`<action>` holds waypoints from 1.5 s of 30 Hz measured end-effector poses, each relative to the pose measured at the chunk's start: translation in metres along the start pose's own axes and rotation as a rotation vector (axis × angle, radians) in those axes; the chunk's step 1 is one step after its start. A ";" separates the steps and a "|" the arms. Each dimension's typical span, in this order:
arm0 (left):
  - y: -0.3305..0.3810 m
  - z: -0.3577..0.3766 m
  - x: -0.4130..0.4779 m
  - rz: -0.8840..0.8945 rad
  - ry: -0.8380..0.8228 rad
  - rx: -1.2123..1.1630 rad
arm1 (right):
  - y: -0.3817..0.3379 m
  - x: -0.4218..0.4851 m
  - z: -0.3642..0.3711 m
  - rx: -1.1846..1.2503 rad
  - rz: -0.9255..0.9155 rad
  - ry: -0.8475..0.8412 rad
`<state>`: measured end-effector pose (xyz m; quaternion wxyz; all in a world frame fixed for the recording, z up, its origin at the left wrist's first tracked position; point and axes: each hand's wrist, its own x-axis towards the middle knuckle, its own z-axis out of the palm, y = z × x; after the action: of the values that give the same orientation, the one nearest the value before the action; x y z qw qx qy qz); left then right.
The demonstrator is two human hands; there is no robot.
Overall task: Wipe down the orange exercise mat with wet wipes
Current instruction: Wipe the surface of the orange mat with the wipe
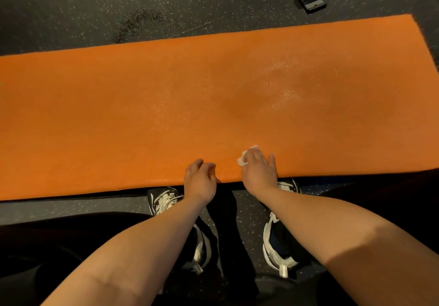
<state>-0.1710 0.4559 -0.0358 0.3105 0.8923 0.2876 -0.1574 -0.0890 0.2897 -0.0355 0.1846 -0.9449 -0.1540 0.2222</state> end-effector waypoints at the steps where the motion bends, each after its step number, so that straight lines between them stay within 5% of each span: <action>1: -0.001 0.001 -0.001 0.009 0.004 0.011 | 0.000 0.000 0.001 0.001 0.011 0.010; 8: 0.000 0.005 -0.004 0.061 0.037 0.079 | -0.034 -0.003 0.015 0.049 -0.211 -0.248; 15: 0.004 0.006 -0.007 0.083 0.049 0.149 | 0.004 -0.010 -0.003 -0.042 0.050 -0.002; 23: 0.009 0.010 -0.012 0.110 0.016 0.178 | -0.020 -0.018 0.011 -0.044 -0.221 -0.184; 29: 0.017 0.007 -0.010 0.113 -0.031 0.171 | 0.013 -0.017 -0.007 -0.065 0.103 0.054; 37: 0.024 0.013 -0.011 0.167 -0.050 0.215 | -0.015 -0.024 0.010 -0.075 -0.185 -0.174; 43: 0.028 0.015 -0.012 0.146 -0.050 0.218 | 0.023 -0.023 -0.013 -0.043 0.217 0.027; 45: 0.030 0.017 -0.012 0.143 -0.048 0.234 | 0.013 -0.022 -0.012 -0.040 0.210 -0.001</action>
<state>-0.1640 0.4202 -0.0291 0.2216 0.9365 0.1957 -0.1884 -0.0990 0.2671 -0.0227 0.1413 -0.9592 -0.0586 0.2377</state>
